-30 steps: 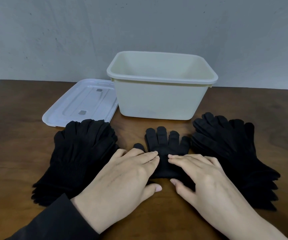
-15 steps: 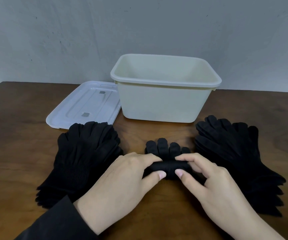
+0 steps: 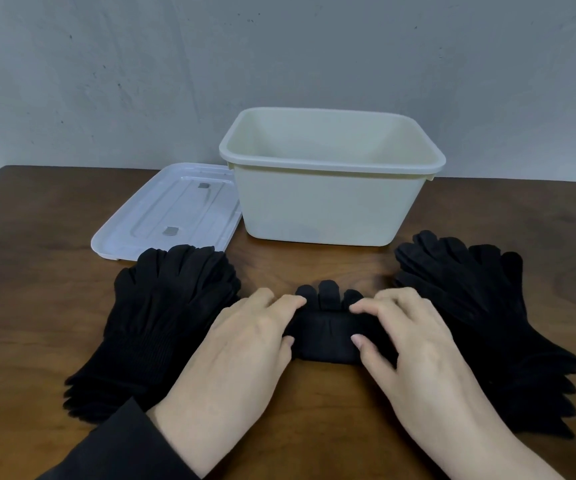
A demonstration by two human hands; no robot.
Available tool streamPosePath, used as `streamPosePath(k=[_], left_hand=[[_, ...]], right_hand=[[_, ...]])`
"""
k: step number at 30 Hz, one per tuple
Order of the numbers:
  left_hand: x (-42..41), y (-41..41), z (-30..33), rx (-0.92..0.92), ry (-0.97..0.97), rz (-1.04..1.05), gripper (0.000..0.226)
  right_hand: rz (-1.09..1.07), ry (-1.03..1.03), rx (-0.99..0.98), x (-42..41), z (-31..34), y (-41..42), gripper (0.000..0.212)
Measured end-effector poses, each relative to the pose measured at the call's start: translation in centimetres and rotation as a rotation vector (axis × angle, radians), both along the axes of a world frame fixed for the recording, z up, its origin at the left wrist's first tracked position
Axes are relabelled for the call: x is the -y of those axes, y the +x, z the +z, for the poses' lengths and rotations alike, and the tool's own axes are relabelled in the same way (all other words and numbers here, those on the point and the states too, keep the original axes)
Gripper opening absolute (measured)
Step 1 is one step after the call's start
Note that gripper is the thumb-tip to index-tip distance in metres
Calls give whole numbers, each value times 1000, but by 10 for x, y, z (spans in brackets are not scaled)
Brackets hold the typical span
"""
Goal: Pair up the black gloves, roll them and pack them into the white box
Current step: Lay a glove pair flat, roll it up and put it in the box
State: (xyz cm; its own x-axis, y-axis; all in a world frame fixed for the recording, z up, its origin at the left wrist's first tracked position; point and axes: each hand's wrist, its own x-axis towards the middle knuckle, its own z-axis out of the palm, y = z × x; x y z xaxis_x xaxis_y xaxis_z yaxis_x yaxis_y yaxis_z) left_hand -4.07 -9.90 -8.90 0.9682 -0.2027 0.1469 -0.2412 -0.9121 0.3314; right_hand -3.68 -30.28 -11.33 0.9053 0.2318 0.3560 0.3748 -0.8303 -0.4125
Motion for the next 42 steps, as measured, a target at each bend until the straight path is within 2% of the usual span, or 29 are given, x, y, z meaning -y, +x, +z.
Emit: streamPosePath(k=[1, 3, 6, 9, 11, 15, 18, 20, 22, 24, 27, 31, 34, 36, 38, 40, 42], left_hand=[[0, 1, 0, -10, 20, -9, 51], [-1, 2, -2, 35, 14, -49, 52], [0, 0, -7, 55, 87, -167, 41], [-2, -1, -12, 40, 142, -206, 52], [-3, 0, -12, 36, 124, -204, 48], [1, -4, -2, 28, -16, -180, 38], [1, -7, 0, 74, -203, -133, 32], [1, -6, -1, 44, -256, -79, 32], [3, -4, -3, 56, -252, -46, 31], [5, 0, -6, 77, -253, -24, 26], [8, 3, -12, 118, -184, -33, 18], [6, 7, -17, 177, -60, -64, 33], [4, 4, -17, 105, 32, -181, 56], [3, 3, -22, 91, 139, -225, 61], [6, 9, -27, 61, 142, -259, 56], [10, 16, -32, 110, 97, -258, 50], [16, 15, -33, 67, 28, -277, 58]], right_hand=[[24, -36, 54, -1, 0, 0, 24], [81, -91, 107, -1, -3, -2, 31], [150, -135, 38, 3, -4, -5, 38], [148, -178, -26, 4, 0, -6, 48], [141, -167, -27, 3, 1, -4, 45], [105, -11, -65, 4, 5, -8, 29], [94, 219, -198, 6, 11, -11, 28], [72, 253, -212, 4, 11, -8, 28], [51, 175, -137, 2, 8, -4, 26], [40, 51, 20, -1, 5, -1, 22], [137, -111, 174, -4, 0, 0, 27], [235, -222, 112, -7, -9, -3, 46], [214, -250, 80, -6, -12, 1, 62], [193, -245, 81, -9, -14, 3, 69], [168, -240, 109, -11, -14, 4, 69], [164, -227, 127, -11, -15, 5, 61], [177, -203, 131, -8, -10, 3, 52]])
